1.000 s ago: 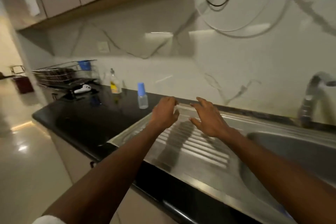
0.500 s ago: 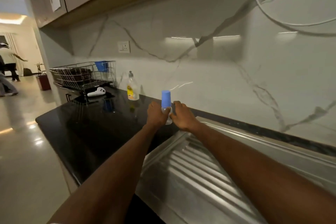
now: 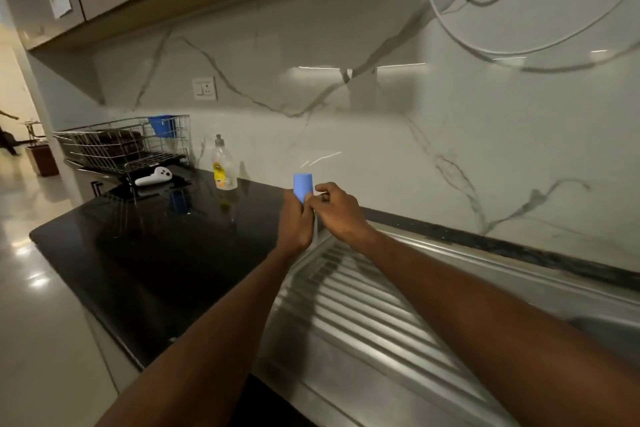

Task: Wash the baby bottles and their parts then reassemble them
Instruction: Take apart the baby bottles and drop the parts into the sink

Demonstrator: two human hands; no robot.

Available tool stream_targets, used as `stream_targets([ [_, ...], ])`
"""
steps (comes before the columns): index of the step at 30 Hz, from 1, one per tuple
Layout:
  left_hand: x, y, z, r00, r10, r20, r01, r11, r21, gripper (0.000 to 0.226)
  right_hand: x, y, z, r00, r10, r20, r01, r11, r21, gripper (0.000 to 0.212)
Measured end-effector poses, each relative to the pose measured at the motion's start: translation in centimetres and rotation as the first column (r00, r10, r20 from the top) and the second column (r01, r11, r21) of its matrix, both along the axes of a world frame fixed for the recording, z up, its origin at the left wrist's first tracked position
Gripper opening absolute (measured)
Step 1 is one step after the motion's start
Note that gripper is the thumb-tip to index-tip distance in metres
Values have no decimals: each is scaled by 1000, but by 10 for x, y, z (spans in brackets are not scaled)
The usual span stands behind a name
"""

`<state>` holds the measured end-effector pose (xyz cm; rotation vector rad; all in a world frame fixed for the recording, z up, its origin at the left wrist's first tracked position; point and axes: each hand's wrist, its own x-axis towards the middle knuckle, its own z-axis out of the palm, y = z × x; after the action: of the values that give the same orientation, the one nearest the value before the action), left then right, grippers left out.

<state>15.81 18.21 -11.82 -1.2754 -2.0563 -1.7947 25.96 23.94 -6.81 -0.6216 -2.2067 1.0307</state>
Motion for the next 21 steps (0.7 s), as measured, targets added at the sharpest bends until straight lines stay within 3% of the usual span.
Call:
stream_targets([
  [4,72,-10,5,997,49,-58,-52,997,-52,41,65,-14,6,996,-92,-15,93,995,38,42],
  [7,131,-13,5,986,-66,-153,61,997,-41,52,120,-19,6,978,-204,-33,205,978,42,40],
  [11,214,-5,12,967,-162,-198,152,986,-64,36,200,-16,10,950,-305,-61,308,950,51,38],
  [13,249,3,14,960,-212,-181,208,977,-41,38,235,-9,11,931,-358,-72,362,931,50,36],
  [17,316,25,14,960,-278,-10,276,956,-96,57,311,14,13,840,-511,-183,522,853,11,39],
  [21,368,55,-12,897,-366,247,415,891,-186,49,401,41,8,756,-635,-156,648,761,44,35],
])
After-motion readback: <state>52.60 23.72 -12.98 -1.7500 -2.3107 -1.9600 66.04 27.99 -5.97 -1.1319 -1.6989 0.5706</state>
